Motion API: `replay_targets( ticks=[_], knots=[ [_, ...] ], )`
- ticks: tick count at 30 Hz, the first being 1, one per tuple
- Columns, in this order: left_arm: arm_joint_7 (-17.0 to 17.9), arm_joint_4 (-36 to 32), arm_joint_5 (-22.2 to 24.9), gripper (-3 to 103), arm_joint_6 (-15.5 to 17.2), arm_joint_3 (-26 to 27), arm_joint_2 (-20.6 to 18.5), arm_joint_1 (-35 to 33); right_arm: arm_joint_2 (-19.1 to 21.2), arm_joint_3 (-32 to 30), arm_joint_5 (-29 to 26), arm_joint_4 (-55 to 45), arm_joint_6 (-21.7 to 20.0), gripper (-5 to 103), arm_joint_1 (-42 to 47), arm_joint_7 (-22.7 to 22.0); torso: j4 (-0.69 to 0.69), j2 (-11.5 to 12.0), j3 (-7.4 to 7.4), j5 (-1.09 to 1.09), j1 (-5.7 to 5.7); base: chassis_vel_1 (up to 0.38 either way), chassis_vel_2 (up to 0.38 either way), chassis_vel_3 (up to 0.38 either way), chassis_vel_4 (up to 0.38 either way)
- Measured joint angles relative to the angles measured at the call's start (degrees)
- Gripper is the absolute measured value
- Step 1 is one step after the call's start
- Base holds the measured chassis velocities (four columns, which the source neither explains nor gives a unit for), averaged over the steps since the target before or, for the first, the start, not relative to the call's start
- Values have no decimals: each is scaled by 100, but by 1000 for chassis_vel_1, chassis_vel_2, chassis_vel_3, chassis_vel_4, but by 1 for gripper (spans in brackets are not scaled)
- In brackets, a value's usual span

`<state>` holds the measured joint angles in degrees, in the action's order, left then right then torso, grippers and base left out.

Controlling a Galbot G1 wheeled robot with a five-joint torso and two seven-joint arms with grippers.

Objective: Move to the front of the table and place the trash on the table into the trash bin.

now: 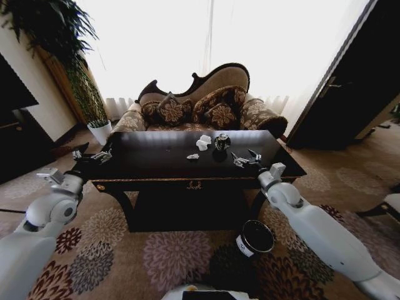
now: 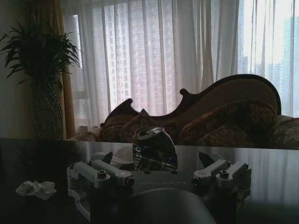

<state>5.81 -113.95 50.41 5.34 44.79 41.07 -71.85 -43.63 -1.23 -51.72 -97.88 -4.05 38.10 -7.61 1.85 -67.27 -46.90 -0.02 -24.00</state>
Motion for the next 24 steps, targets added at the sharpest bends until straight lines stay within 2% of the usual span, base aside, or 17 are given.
replay_targets(
  ticks=[8, 19, 24],
  knots=[
    [1, 1, 0, 100, 0, 0, 0, 0, -394, 806, -178, 819, 18, 100, -827, 72, 0, 0, 0, 4, 0, 0, 0, 0, 0],
    [0, 0, 0, 100, 0, 0, 0, 0, -796, 1047, -357, 1768, 44, 100, -1402, 282, 1, -1, 0, 2, 0, 0, 0, 0, 0],
    [0, 0, 0, 100, 0, 0, 0, 0, -800, 1138, -428, 2022, 110, 100, -1719, 382, 1, -1, 0, 1, 0, 0, 0, 0, 0]
  ],
)
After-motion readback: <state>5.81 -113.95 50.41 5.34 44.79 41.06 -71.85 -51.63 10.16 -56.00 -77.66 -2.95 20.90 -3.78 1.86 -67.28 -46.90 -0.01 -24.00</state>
